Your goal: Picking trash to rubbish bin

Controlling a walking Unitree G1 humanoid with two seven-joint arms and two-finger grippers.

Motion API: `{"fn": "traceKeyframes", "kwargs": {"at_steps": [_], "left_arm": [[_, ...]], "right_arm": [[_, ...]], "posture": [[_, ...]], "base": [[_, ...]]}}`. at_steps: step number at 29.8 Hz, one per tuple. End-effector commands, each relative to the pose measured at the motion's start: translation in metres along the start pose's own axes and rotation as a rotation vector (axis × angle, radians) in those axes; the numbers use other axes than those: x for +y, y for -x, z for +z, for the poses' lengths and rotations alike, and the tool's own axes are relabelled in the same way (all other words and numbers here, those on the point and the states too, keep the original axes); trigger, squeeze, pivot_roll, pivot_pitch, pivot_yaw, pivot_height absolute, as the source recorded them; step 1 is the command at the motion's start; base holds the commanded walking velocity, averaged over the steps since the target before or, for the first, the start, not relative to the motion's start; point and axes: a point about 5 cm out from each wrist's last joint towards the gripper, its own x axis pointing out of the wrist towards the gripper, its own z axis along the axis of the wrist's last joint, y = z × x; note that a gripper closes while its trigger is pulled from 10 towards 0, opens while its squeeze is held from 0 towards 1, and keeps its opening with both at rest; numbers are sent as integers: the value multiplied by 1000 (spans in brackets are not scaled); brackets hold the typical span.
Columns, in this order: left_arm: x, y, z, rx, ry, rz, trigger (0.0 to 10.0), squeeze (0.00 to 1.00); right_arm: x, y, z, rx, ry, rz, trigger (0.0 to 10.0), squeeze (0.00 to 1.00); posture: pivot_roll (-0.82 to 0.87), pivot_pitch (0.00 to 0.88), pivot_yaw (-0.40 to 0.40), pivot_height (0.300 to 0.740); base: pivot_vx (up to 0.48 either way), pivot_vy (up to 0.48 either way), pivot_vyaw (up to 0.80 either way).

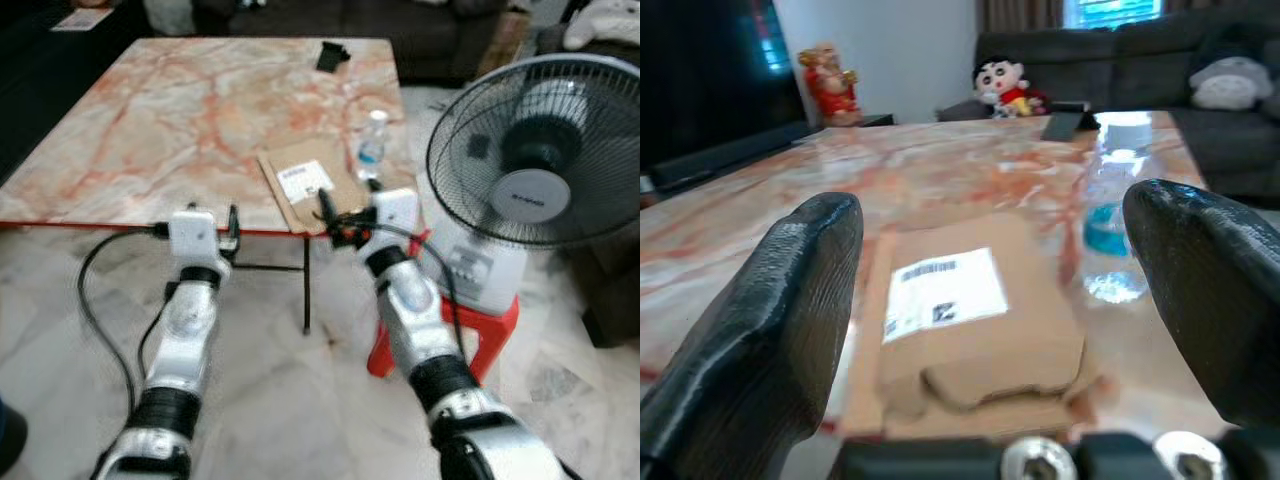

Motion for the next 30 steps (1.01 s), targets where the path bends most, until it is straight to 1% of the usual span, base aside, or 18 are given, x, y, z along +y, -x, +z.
{"fn": "traceKeyframes", "kwargs": {"at_steps": [1,5,7,17,20,21,22,23,25,26,28,30], "left_arm": [[8,2,-1,13,-3,24,10000,0],[9,1,1,10,-2,27,10000,0],[10,0,2,11,27,48,10000,0],[8,-1,6,5,14,22,10000,0],[5,-1,6,9,19,-14,10000,0],[2,-1,4,27,38,-51,10000,0],[2,-1,4,27,38,-51,10000,0],[-4,0,0,62,62,-113,10000,0],[-6,0,-2,84,63,-146,10000,0],[-6,1,-3,99,48,-155,10000,0],[-5,0,-3,100,37,-147,10000,0],[1,-3,-6,126,13,-134,10000,0]], "right_arm": [[11,-2,2,-8,-14,33,10000,0],[11,-3,2,-8,-18,31,10000,0],[10,-3,4,-15,-32,19,10000,0],[8,-1,3,-9,-35,17,10000,0],[7,-1,3,-9,-33,16,10000,0],[7,-1,3,-9,-32,16,10000,0],[7,-1,3,-9,-32,16,10000,0],[7,-1,4,-9,-30,17,10000,0],[7,-1,4,-8,-31,18,10000,0],[7,-1,4,-8,-32,17,10000,0],[7,-1,4,-7,-32,17,10000,0],[7,-1,4,-5,-32,19,10000,0]], "posture": [[108,134,-7,740],[108,136,-7,740],[111,140,-8,740],[110,150,-10,740],[109,151,-8,740],[108,152,-8,740],[108,152,-8,740],[110,148,-8,740],[108,152,-7,740],[110,149,-7,740],[110,151,-6,740],[110,155,-3,740]], "base": [[405,0,0],[405,0,0],[412,0,0],[411,0,0],[0,0,0],[0,0,0],[0,0,0],[0,0,0],[0,0,0],[0,0,0],[0,0,0],[0,0,0]]}}
